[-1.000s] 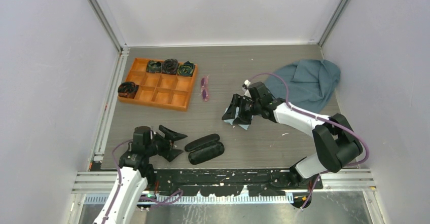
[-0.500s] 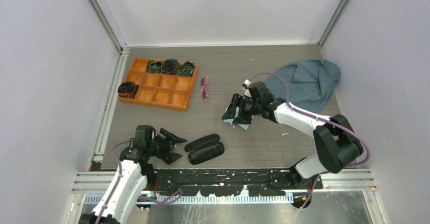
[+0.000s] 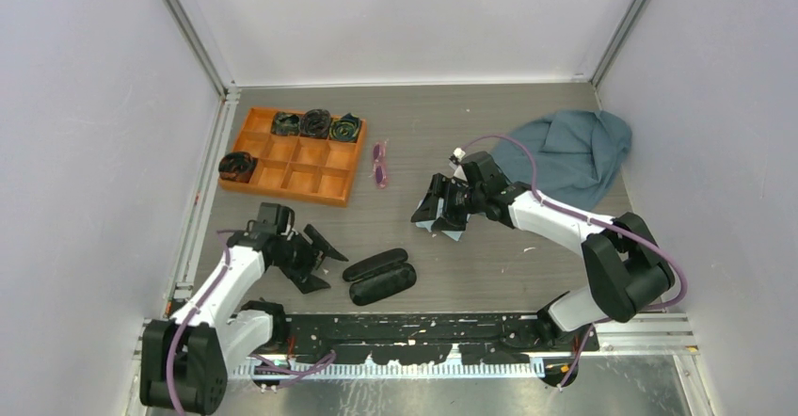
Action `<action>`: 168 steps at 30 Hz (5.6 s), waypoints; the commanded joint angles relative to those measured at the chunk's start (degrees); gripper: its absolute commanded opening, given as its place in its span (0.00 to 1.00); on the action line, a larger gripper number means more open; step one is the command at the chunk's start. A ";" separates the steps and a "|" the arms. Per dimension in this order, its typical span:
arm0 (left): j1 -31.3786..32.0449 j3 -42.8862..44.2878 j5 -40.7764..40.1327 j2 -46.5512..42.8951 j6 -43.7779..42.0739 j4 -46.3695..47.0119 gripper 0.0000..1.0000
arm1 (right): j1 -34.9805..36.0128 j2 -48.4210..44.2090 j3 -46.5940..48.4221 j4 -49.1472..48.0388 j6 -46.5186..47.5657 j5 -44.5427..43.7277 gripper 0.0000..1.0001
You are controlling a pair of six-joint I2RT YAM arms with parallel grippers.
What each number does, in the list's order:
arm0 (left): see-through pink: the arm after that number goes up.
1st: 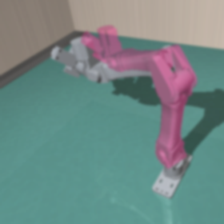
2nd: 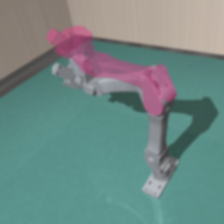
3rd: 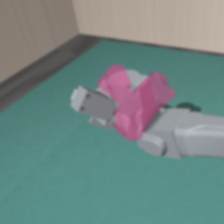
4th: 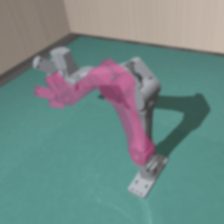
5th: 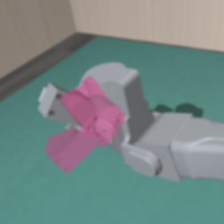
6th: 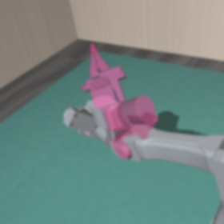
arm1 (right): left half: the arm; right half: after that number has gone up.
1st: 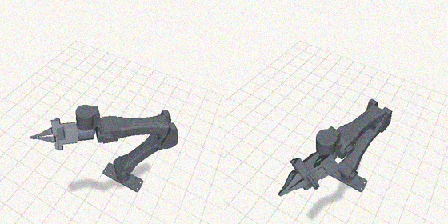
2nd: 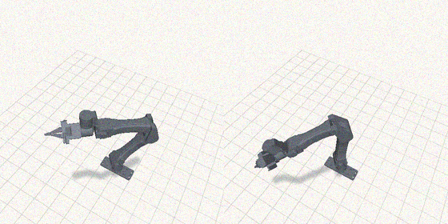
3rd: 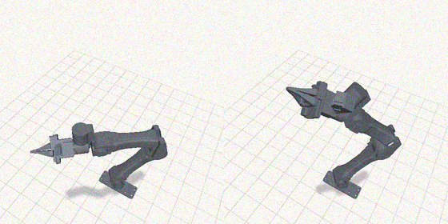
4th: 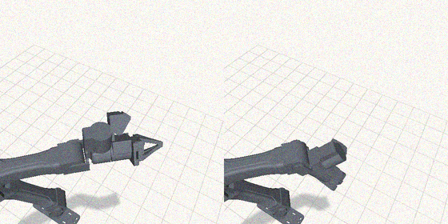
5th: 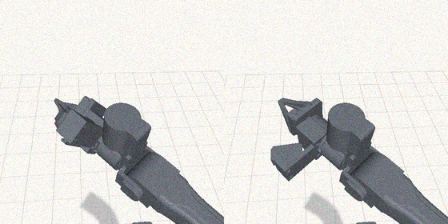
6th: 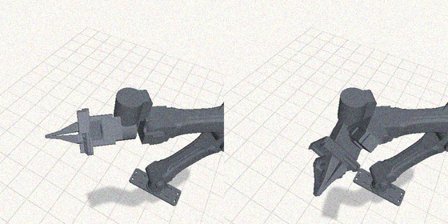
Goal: Organize the sunglasses
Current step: Adjust the sunglasses case at the center of the board.
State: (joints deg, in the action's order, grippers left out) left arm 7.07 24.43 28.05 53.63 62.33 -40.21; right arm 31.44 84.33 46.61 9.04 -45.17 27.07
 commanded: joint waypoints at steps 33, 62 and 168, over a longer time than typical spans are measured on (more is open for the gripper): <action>6.73 -5.52 5.10 12.24 6.21 26.72 0.72 | 0.20 -0.70 -0.82 -4.20 -0.86 0.21 0.71; 6.90 15.97 -2.77 5.30 -1.23 8.47 0.01 | 0.06 -11.61 -0.56 2.47 1.28 -14.03 0.71; 16.22 10.24 -14.52 19.46 -16.52 11.83 0.17 | 23.01 9.31 7.12 5.91 7.20 -15.69 0.65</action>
State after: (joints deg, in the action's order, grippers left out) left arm 23.53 37.17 13.04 75.44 42.59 -33.74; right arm 54.02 92.31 51.00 15.20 -38.87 11.51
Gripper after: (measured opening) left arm 0.184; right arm 0.650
